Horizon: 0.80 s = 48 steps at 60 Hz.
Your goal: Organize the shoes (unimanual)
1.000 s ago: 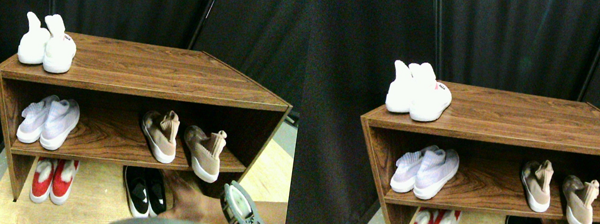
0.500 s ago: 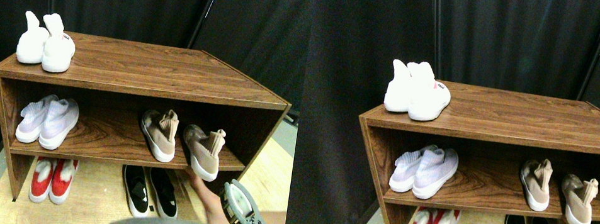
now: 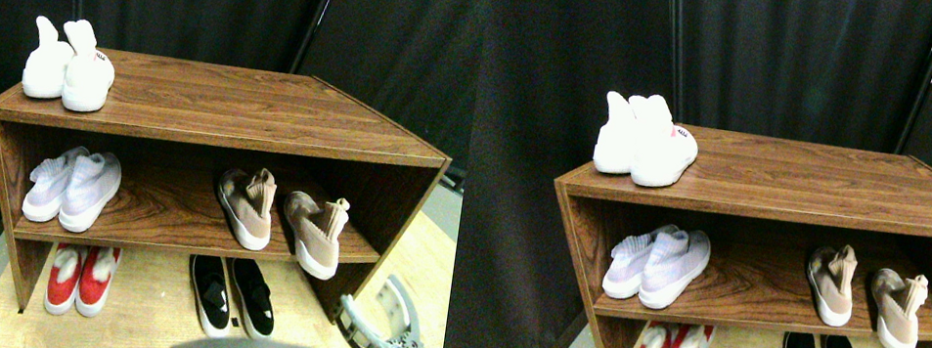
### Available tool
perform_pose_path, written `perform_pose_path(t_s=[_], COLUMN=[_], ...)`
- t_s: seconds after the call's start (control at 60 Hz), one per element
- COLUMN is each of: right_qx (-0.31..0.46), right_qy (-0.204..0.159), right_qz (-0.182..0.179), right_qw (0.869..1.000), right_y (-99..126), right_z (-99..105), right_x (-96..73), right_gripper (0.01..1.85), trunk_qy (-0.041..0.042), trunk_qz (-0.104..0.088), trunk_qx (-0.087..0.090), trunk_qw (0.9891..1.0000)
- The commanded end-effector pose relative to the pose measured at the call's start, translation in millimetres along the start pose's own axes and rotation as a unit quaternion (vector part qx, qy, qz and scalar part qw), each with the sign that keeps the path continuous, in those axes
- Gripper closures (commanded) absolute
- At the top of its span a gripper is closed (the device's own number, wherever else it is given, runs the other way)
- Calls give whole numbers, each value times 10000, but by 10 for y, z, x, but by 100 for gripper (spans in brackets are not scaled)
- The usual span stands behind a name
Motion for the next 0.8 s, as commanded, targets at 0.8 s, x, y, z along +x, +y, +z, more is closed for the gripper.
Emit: perform_pose_path(t_s=[0.8], right_qx=[772], right_qy=[-67], right_qz=[-582], right_qw=[9953], right_y=[-112], right_z=[-182], right_x=[659], right_gripper=[37], trunk_qy=[84], trunk_qz=[97], trunk_qx=[-140], trunk_qw=[9998])
